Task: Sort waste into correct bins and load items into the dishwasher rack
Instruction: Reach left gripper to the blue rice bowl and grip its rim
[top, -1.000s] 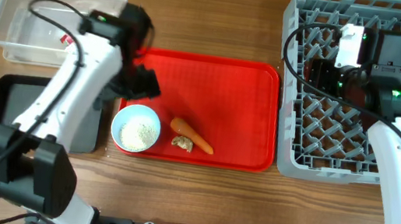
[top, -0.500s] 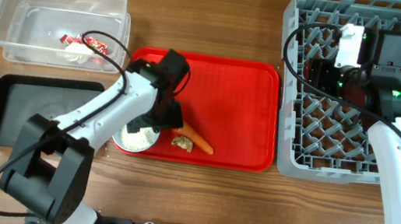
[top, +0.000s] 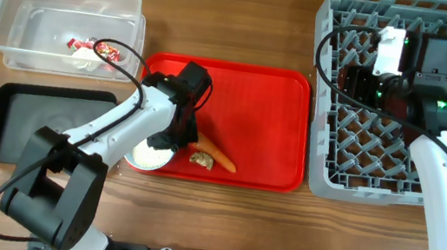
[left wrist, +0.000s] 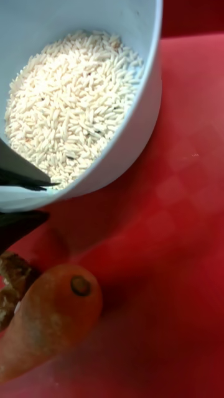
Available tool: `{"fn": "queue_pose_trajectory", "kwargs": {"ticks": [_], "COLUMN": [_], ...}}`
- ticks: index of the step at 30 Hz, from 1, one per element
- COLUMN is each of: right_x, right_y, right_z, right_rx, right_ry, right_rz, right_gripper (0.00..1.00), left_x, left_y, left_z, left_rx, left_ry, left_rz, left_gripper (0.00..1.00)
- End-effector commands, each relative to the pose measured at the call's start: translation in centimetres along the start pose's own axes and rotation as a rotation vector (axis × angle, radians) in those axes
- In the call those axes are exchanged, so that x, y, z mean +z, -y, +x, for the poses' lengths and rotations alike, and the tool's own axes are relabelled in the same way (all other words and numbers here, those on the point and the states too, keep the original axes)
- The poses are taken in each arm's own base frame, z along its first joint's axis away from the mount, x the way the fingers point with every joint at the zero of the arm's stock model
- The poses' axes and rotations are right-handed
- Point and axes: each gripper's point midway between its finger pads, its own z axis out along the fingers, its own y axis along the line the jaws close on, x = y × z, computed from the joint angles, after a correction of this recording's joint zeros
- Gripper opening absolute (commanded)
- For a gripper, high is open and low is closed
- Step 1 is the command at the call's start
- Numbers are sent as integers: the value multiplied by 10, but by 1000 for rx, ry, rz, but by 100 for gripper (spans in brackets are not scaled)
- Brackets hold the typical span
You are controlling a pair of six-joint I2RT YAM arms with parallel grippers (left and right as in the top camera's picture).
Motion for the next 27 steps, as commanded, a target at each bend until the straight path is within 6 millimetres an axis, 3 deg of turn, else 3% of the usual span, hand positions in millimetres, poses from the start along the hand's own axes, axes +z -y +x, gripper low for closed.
{"fn": "queue_pose_trajectory", "kwargs": {"ticks": [1,9,17,21,27], "right_x": [-1,-1,-1,-1,-1], "right_y": [-4,-4,-4,-4,-4], "right_z": [-1,-1,-1,-1,-2], "right_rx": [0,0,-2,-2,-3], "right_ry": [6,6,6,6,9], "right_rz": [-19,-19,-18,-15,-15], "right_gripper": [79,79,79,79,79], "left_x": [-1,-11,-65,-89,-110], "left_y": [-9,-16,-19,-36,-84], "left_z": [-6,-19,-48,-60,-80], "left_rx": [-7,7,23,-17,-160], "left_ry": [35,63,184,248,317], "left_rz": [-35,-26,44,76,97], "left_gripper": [4,4,4,4,4]}}
